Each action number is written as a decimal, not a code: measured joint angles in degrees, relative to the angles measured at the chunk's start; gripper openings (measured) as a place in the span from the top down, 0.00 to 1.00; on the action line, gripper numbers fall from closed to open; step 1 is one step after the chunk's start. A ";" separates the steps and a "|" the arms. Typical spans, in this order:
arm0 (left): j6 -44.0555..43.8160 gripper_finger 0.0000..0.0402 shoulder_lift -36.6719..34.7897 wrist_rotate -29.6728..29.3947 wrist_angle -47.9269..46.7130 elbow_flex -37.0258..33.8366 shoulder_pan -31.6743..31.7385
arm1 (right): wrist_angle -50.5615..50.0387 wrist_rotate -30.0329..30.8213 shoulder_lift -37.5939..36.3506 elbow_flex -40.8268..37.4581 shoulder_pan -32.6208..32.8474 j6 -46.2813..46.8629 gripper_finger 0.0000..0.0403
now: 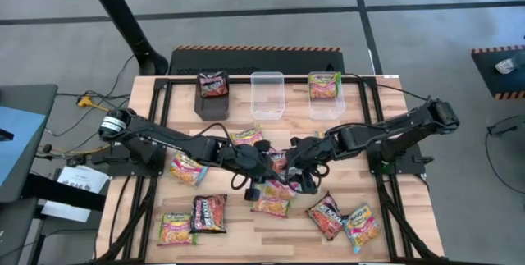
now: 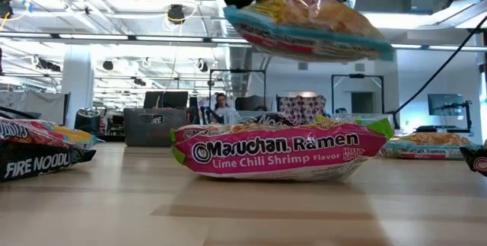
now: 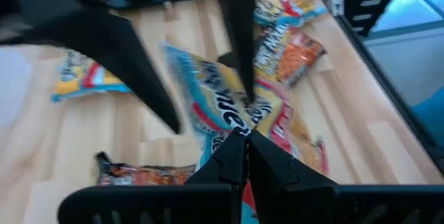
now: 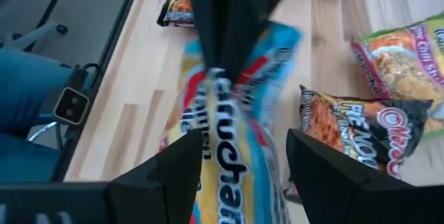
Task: Sort Maruchan noodles
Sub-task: Put the bottom middle blue noodle pack into the left transparent bin
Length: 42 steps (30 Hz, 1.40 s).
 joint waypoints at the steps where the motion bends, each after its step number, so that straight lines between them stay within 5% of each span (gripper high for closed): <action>1: 0.37 1.00 0.00 -0.42 0.14 0.00 0.16 | -0.39 -0.25 0.00 0.00 0.00 0.02 0.42; 6: 0.45 1.00 0.00 -0.61 0.86 0.00 0.77 | -1.62 -0.29 0.00 0.00 -0.07 1.57 0.52; 16: -0.69 1.00 0.00 -3.06 0.83 -0.02 0.83 | -2.33 -0.67 0.00 0.00 -0.09 2.85 0.96; 23: -4.01 0.97 0.00 -3.41 0.88 -0.02 1.54 | -2.41 -0.05 0.00 0.00 -0.10 3.01 0.97; 31: -4.83 0.83 0.00 7.25 2.96 -0.02 4.05 | -2.43 -0.05 0.00 -0.02 -0.28 2.98 0.98; 42: -4.16 0.76 -9.29 5.78 -0.14 -0.02 6.54 | -4.97 1.50 0.04 -0.02 -1.47 2.62 0.98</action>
